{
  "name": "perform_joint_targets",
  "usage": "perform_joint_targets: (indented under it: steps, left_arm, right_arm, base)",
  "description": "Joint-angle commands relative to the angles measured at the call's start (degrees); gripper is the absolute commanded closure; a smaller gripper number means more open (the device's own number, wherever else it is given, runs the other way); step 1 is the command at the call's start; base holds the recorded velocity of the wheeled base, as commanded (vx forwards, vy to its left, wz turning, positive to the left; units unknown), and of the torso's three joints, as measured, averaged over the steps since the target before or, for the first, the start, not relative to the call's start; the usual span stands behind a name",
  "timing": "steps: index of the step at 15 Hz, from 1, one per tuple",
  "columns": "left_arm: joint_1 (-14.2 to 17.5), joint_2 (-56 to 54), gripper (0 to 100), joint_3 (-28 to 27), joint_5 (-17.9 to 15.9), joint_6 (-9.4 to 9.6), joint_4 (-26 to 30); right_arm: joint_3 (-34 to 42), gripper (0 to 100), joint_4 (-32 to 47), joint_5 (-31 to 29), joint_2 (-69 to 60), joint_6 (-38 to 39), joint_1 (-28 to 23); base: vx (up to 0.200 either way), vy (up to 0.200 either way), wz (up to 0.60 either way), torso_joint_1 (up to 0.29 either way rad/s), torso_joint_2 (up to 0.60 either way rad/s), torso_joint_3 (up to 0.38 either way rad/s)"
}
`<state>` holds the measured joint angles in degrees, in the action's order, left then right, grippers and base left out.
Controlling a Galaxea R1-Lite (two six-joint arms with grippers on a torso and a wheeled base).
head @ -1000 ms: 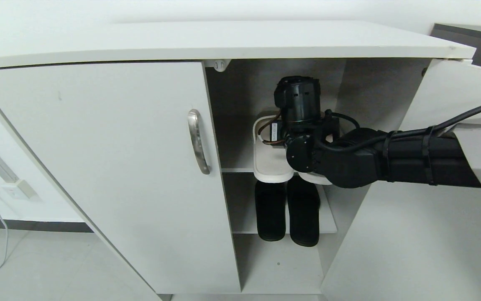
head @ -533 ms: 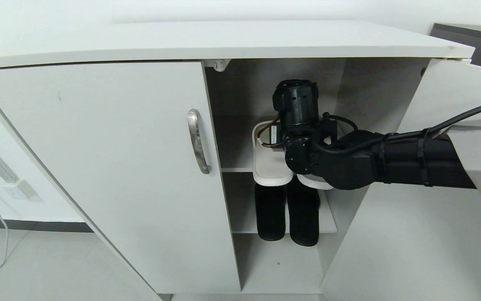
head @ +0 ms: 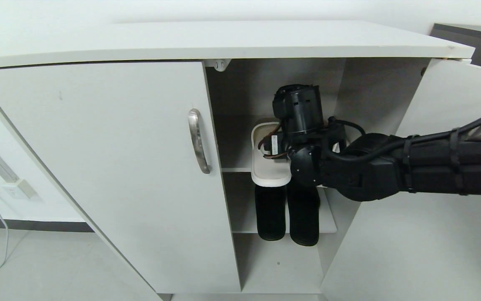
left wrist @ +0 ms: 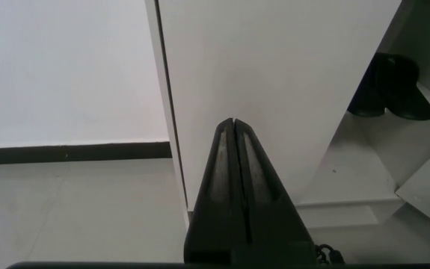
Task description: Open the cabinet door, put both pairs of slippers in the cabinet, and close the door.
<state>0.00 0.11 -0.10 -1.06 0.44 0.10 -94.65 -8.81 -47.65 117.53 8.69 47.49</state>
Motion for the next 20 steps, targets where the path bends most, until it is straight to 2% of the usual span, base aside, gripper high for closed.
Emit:
perform_joint_targets:
  steps: [1,5,9,10,12,20]
  left_arm:
    - [0.0,-0.02,100,0.01,0.01,0.0,-0.01]
    - [0.0,-0.02,100,0.01,-0.08,0.09,-0.01]
    - [0.0,-0.02,100,0.01,-0.08,0.09,-0.01]
    - [0.0,-0.02,100,0.01,-0.08,0.09,-0.01]
    - [0.0,-0.02,100,0.01,-0.08,0.18,-0.01]
    - [0.0,-0.02,100,0.01,-0.08,0.18,-0.01]
  right_arm:
    - [5.79,0,-1.73,-0.25,-6.96,0.1,3.22]
    - [16.16,0,-5.07,-1.65,-13.55,0.19,6.38]
    - [28.38,0,-15.71,0.54,-16.72,-0.43,9.37]
    - [29.52,100,-16.94,0.54,-16.81,-0.34,9.46]
    - [32.95,100,-21.95,1.16,-16.89,-0.69,9.63]
    - [33.12,100,-22.65,1.51,-16.02,-1.13,9.63]
  base:
    - [0.0,0.0,0.0,0.0,0.0,0.0]
    - [0.0,0.0,0.0,0.0,0.0,0.0]
    - [0.0,0.0,0.0,0.0,0.0,0.0]
    - [0.0,0.0,0.0,0.0,0.0,0.0]
    - [0.0,0.0,0.0,0.0,0.0,0.0]
    - [0.0,0.0,0.0,0.0,0.0,0.0]
